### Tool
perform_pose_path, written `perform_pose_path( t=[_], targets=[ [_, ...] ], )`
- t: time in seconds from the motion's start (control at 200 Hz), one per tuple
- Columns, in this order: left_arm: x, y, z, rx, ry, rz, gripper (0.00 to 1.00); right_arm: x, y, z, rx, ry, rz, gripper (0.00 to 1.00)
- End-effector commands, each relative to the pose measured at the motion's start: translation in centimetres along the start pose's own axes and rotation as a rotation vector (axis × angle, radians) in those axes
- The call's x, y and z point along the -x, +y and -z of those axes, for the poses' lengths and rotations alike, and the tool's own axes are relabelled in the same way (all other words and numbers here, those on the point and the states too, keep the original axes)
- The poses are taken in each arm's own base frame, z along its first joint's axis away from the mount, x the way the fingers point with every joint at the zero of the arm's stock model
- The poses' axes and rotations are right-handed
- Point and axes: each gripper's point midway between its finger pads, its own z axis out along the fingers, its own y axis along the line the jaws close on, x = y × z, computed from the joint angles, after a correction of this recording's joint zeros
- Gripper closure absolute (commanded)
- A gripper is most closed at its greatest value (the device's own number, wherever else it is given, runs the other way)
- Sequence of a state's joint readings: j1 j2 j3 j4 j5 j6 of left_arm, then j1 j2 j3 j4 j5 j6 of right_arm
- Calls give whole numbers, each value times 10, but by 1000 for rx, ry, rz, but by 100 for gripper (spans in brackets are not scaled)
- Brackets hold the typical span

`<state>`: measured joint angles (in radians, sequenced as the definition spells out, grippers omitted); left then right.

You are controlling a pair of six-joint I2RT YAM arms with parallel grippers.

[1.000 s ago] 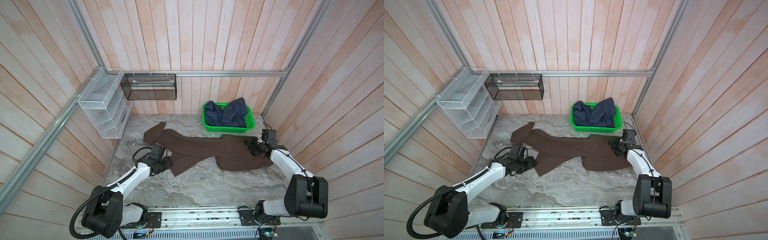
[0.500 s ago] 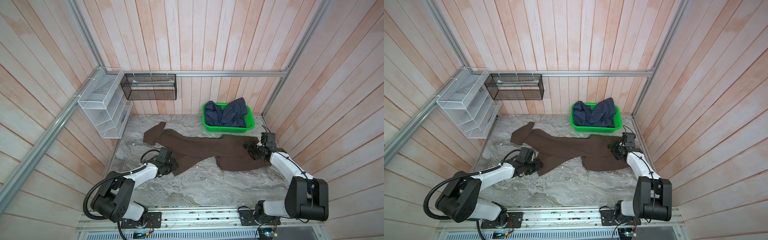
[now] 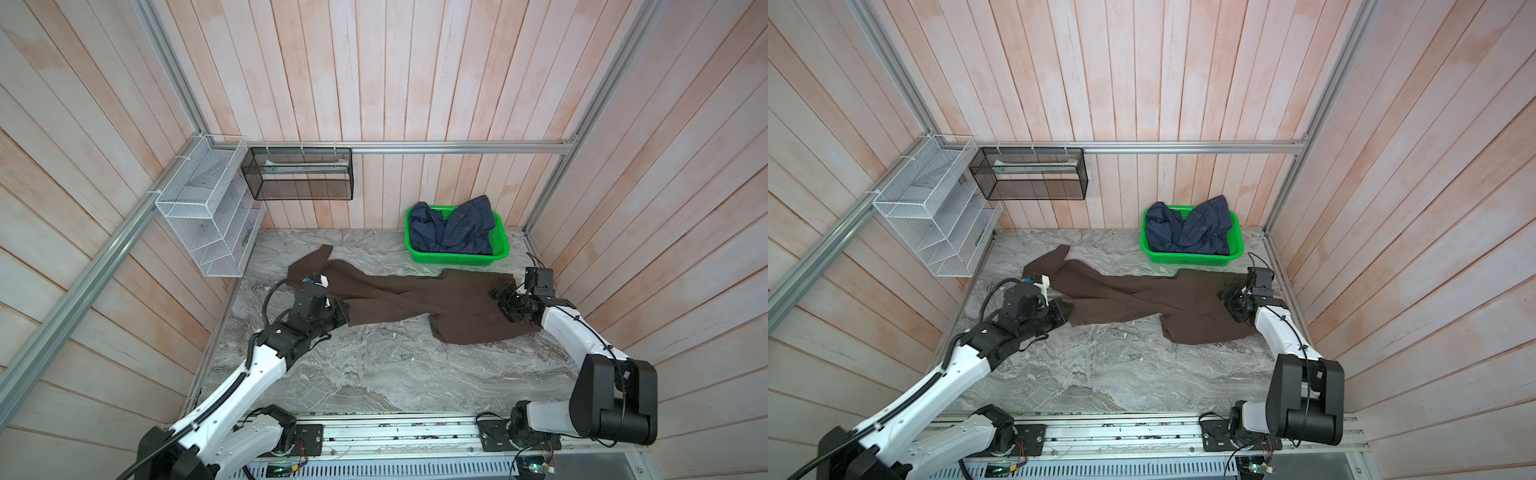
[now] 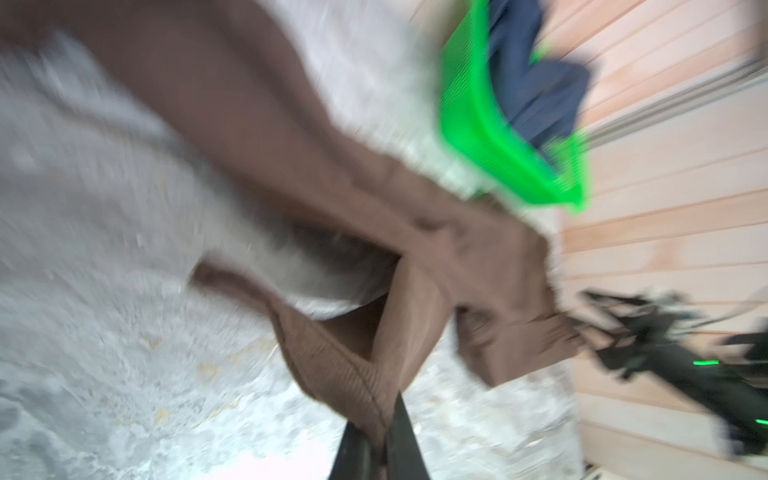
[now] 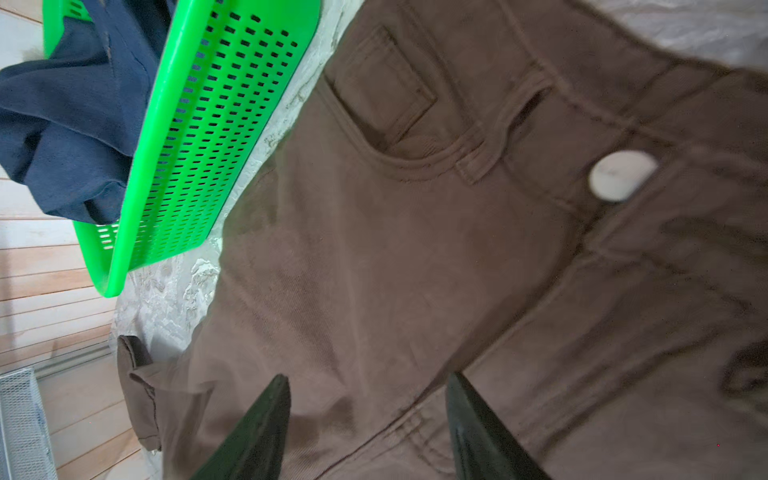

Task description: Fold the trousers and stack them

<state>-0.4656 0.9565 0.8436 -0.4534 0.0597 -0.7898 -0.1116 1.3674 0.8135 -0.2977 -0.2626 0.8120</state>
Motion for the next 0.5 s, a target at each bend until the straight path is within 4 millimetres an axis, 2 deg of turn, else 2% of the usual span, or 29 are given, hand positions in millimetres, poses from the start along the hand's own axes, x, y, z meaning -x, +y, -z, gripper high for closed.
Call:
perform_pose_path(
  t=[0.0,0.1,0.225,0.315,0.495],
  targets=[
    [28,5,46,112,-90,-15,100,0,-22,-4,-66,7,4,39],
    [52,-11,78,109,-157,-22,100,3,-34,-6,-114,1,7,42],
    [70,-23,100,112,-195,-33,100,-5,-47,-14,-144,38,18,53],
    [72,-26,100,109,-196,-39,100,-18,-51,-18,-135,84,11,55],
    [66,-18,88,123,-172,-30,100,-31,-59,0,-154,83,19,40]
  ],
)
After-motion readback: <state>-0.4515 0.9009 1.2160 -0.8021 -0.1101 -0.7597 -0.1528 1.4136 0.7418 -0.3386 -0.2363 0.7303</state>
